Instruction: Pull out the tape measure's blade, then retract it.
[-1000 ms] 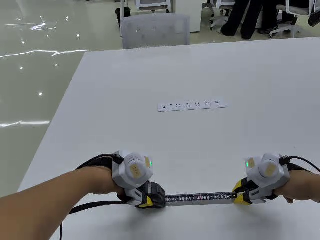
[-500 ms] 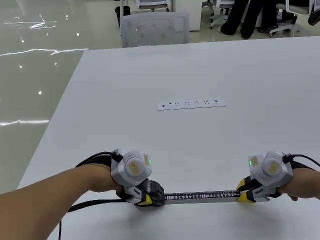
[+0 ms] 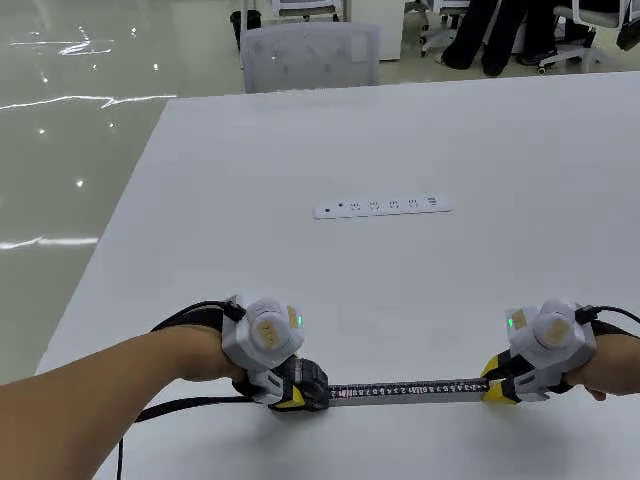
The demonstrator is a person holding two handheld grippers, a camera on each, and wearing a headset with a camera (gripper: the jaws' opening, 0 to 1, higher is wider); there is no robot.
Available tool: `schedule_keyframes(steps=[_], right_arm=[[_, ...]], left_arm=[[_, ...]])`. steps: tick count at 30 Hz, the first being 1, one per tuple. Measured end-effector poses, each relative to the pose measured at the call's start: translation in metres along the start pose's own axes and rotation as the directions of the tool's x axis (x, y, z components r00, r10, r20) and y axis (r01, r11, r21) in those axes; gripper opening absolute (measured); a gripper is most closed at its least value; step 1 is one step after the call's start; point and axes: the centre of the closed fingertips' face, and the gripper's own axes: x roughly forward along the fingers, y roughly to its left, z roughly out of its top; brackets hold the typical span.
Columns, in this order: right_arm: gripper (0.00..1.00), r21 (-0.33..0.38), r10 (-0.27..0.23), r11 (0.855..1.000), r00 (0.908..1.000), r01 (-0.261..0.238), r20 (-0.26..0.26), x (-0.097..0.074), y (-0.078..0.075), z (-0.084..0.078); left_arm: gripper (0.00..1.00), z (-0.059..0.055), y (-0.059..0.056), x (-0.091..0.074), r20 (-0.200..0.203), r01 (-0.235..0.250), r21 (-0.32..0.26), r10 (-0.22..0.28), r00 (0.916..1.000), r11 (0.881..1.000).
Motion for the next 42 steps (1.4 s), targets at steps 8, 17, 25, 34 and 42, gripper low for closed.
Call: schedule_keyframes(steps=[8,17,25,34,42], right_arm=[[0.11,-0.002,-0.002,1.0,1.0,0.002,-0.004,-0.0005,-0.0006,-0.0018],[0.11,0.004,-0.009,1.0,0.9999,0.009,-0.008,-0.0019,-0.0016,-0.0044],[0.11,0.002,-0.016,1.0,0.9998,0.016,-0.007,-0.002,-0.001,-0.004],[0.13,-0.037,0.001,0.999,0.9992,-0.002,-0.041,-0.0014,0.0006,-0.0039],[0.14,-0.062,-0.002,0.998,0.9982,-0.001,-0.061,-0.0015,0.0007,-0.0039]], left_arm=[[0.31,-0.0001,-0.0001,-0.0002,0.0,0.0,0.002,0.0,1.0,1.0],[0.31,-0.0001,0.0,-0.0001,0.001,0.002,0.003,-0.002,1.0,1.0],[0.31,0.0002,0.0002,0.0005,0.003,0.003,0.003,-0.003,1.0,1.0],[0.31,0.0006,0.0002,0.001,0.006,0.004,0.001,-0.004,1.0,1.0],[0.31,0.001,0.0007,0.0008,0.018,0.0,0.0,0.0,0.9998,1.0]])
